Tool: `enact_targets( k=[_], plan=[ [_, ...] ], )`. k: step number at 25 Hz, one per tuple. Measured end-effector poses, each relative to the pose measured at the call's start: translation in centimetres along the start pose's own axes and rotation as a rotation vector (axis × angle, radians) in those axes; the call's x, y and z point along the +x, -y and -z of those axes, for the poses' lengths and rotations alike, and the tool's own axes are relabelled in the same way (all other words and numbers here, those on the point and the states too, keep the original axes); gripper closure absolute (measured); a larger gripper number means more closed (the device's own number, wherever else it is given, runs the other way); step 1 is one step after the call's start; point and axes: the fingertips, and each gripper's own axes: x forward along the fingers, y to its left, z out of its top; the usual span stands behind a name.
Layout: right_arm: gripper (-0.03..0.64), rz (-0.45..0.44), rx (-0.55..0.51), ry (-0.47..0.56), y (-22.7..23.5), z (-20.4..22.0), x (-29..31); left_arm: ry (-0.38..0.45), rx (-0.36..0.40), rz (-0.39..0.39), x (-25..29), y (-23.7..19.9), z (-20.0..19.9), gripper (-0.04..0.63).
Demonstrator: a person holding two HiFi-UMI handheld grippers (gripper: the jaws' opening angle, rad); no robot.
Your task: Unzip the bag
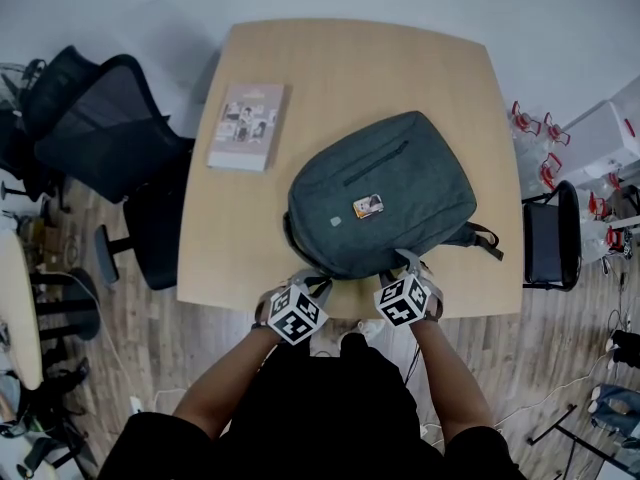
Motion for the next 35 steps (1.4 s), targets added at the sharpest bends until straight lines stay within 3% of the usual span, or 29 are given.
enact_targets(
  k=[7, 28, 35],
  plan=[
    [0.434, 0.030, 0.116, 0.009, -1.4, -1.2, 0.1, 0.005, -0.019, -0.010, 0.2, -0.3, 0.2, 0.552],
    [0.433, 0.067, 0.072, 0.036, -2.0, -1.4, 0.1, 0.037, 0.013, 0.049, 1.1, 2.7, -1.1, 0.555],
    [0.422, 0.068, -0.044, 0.083, -2.2, -1.6, -0.4, 0.077, -0.071, 0.025, 0.5, 1.4, -0.5, 0.565]
  ],
)
